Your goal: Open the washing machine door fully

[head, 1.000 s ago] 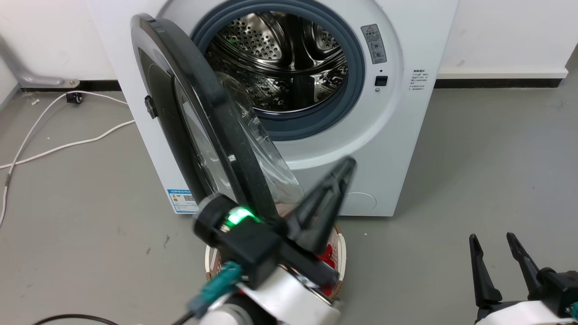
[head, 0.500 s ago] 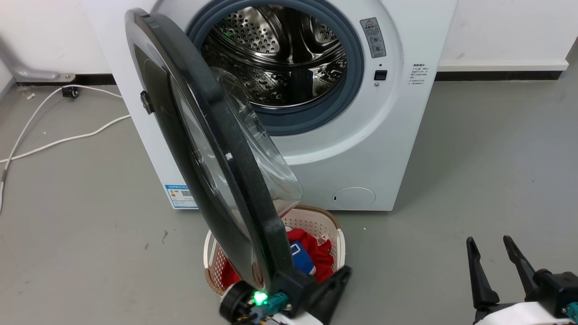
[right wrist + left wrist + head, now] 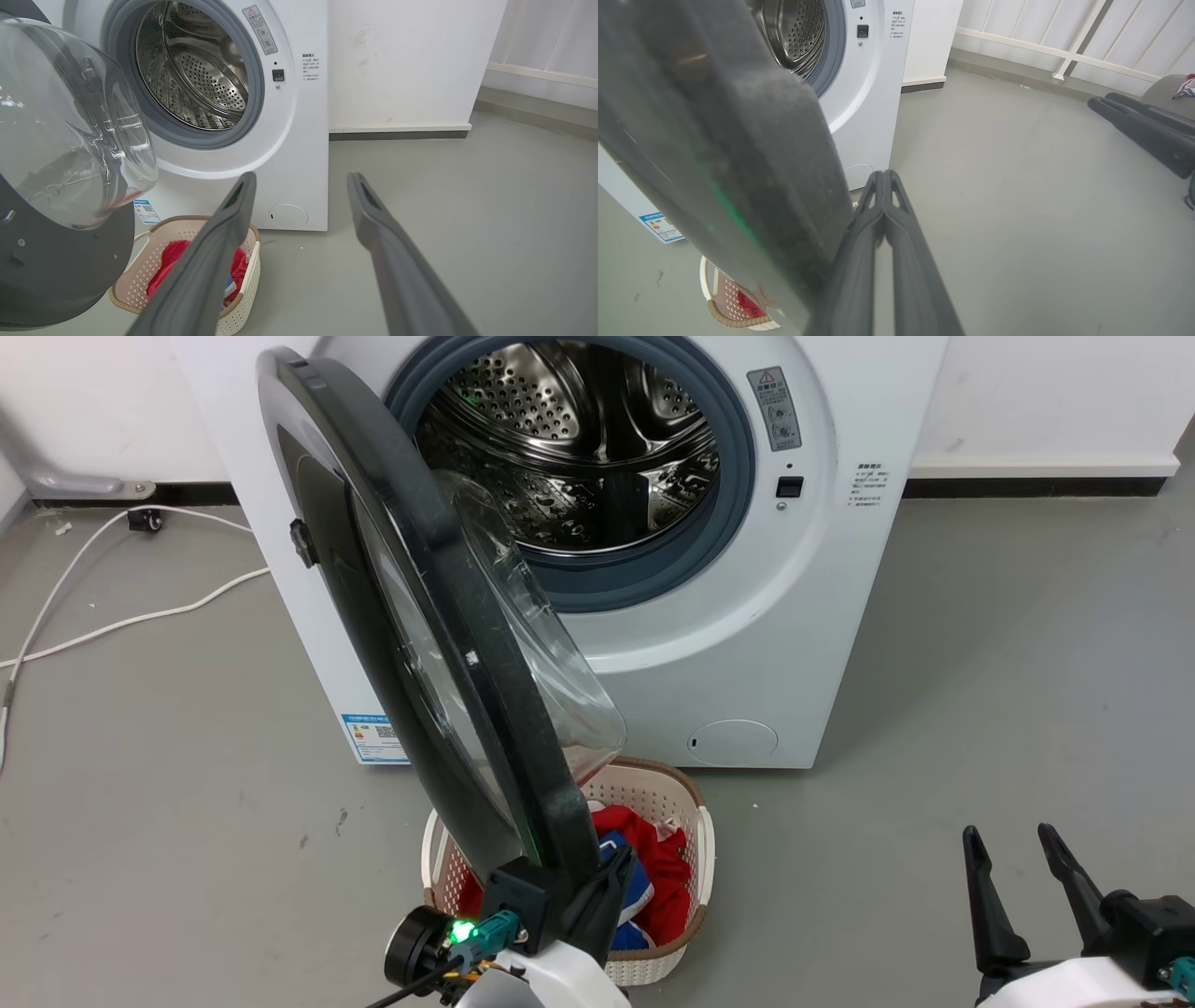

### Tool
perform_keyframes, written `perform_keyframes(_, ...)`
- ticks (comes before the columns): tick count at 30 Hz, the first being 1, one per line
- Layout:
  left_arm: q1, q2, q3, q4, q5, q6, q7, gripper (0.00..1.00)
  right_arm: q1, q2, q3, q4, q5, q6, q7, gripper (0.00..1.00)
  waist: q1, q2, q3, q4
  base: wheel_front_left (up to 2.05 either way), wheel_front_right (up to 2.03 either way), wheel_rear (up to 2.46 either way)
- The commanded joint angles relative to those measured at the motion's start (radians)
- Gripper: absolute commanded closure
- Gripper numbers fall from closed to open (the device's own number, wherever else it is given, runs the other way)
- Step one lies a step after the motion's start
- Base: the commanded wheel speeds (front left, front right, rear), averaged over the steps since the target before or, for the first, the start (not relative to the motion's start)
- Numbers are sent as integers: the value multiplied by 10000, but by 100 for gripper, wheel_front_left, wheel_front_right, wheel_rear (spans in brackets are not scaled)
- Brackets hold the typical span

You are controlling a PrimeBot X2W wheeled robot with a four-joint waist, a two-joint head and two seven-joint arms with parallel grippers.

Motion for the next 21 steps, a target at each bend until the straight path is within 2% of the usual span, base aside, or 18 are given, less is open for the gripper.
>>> perform_keyframes(1, -36, 59, 64, 22, -11, 75, -75, 100, -100, 29, 19, 23, 0, 1, -47, 0, -1, 0, -13, 2, 0, 0, 0)
perform_keyframes(11, 65, 173, 124, 127, -140, 127, -138, 100, -125, -17, -7, 97, 61, 1, -191, 0, -1, 0, -12, 492, 0, 0, 0)
perform_keyframes(21, 120, 208, -1, 11, -93, 170, -348, 100, -54, -3, -77, 163, 74, -1, -249, 0, -1, 0, 36, 1350, 0, 0, 0)
